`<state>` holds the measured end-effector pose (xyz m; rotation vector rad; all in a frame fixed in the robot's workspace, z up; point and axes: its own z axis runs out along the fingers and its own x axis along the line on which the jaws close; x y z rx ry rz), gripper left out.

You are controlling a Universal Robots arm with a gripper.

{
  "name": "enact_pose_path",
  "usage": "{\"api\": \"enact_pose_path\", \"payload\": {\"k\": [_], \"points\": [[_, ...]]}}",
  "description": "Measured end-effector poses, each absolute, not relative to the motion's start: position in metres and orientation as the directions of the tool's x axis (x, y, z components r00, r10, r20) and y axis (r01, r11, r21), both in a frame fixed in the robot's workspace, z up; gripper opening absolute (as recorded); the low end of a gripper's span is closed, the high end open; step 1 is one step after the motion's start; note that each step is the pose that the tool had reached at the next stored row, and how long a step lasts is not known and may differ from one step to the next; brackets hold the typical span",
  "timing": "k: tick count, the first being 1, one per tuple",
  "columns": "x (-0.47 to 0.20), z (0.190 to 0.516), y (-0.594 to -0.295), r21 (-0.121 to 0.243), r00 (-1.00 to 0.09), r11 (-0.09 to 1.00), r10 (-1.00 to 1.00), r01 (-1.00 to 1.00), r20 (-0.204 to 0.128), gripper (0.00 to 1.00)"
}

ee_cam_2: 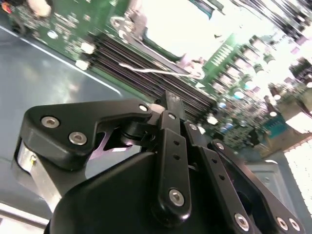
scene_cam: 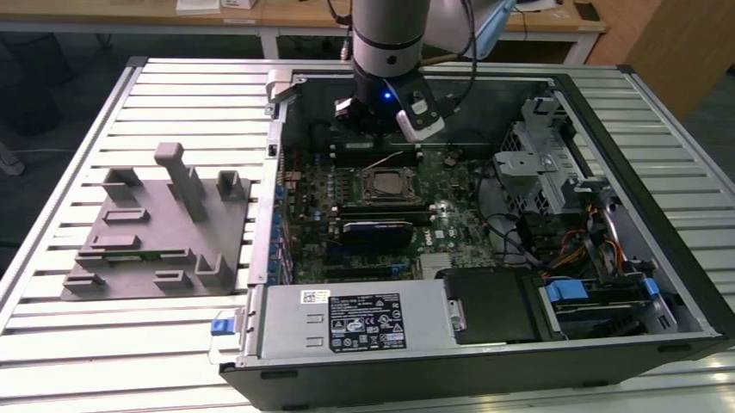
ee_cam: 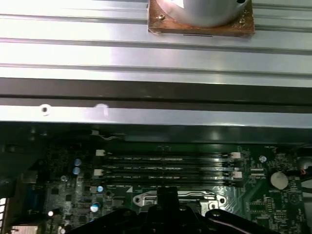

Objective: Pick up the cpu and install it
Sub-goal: 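Install the first cpu locking lever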

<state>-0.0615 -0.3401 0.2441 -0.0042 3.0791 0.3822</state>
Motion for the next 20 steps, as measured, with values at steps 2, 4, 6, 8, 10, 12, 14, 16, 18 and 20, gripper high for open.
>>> {"api": "enact_pose_path", "payload": {"k": [2,4,6,8,10,12,14,16,18,20], "points": [[-0.056,0.244,-0.340,0.244,-0.999,0.970,0.002,-0.007,-0.038,0.11],[-0.051,0.244,-0.340,0.244,-0.999,0.970,0.002,-0.007,-0.038,0.11],[-0.048,0.244,-0.340,0.244,-0.999,0.970,0.002,-0.007,-0.038,0.11],[-0.048,0.244,-0.340,0.244,-0.999,0.970,0.002,-0.007,-0.038,0.11],[-0.047,0.244,-0.340,0.244,-0.999,0.970,0.002,-0.007,-0.038,0.11],[-0.047,0.244,-0.340,0.243,-0.999,0.970,0.003,-0.006,-0.038,0.11],[-0.047,0.244,-0.340,0.236,-0.999,0.972,0.011,0.002,-0.038,0.11],[-0.047,0.243,-0.340,0.230,-0.999,0.973,0.022,0.012,-0.039,0.11],[-0.047,0.242,-0.340,0.222,-0.999,0.975,0.035,0.025,-0.042,0.11],[-0.047,0.241,-0.340,0.213,-0.998,0.976,0.050,0.039,-0.045,0.11]]}}
